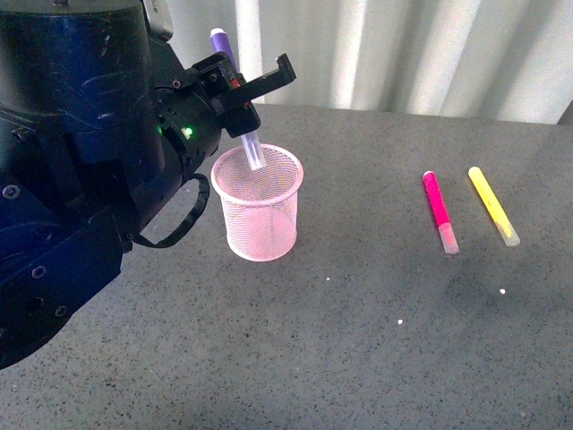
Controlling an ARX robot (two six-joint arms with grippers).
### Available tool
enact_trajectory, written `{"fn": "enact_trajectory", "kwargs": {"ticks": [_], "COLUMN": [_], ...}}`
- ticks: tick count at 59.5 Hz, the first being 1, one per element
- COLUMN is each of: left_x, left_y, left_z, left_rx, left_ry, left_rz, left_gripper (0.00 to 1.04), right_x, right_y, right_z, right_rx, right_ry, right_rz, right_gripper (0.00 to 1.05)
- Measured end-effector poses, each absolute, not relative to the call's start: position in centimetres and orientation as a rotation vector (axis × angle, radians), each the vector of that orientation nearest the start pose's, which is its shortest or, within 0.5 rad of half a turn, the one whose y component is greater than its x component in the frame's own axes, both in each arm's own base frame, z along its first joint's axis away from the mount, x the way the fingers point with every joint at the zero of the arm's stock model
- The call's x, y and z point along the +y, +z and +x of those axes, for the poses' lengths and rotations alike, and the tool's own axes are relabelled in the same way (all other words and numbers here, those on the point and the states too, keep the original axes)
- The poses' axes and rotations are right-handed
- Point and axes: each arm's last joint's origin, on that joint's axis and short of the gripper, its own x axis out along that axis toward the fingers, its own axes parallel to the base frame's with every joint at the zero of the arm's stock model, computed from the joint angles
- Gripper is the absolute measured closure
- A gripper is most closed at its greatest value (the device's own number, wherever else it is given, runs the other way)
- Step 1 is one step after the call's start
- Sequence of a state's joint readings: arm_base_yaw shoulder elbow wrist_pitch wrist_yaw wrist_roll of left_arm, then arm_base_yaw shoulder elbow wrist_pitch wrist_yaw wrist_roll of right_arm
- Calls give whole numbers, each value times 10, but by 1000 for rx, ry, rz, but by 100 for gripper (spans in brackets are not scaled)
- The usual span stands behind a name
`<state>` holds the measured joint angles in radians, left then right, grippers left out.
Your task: Insert purple and pink pens into pink cup
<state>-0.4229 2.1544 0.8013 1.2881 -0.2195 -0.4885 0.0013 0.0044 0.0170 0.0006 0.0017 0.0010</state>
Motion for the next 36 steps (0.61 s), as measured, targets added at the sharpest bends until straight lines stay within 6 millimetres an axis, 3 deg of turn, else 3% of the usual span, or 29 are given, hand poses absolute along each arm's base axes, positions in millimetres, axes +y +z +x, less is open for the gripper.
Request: {"fn": "enact_trajectory", "kwargs": {"ticks": [36], "left_x": [-154], "left_y": [75], "left_z": [335], "left_rx": [156], "left_ry": [-207], "left_rz": [-404], "left_gripper": [91], "right_x": [0], "right_y": [169], "right_z": [97], "right_rx": [-13], "right_ry": [0], "right_rz": [1], "right_gripper": [7]}}
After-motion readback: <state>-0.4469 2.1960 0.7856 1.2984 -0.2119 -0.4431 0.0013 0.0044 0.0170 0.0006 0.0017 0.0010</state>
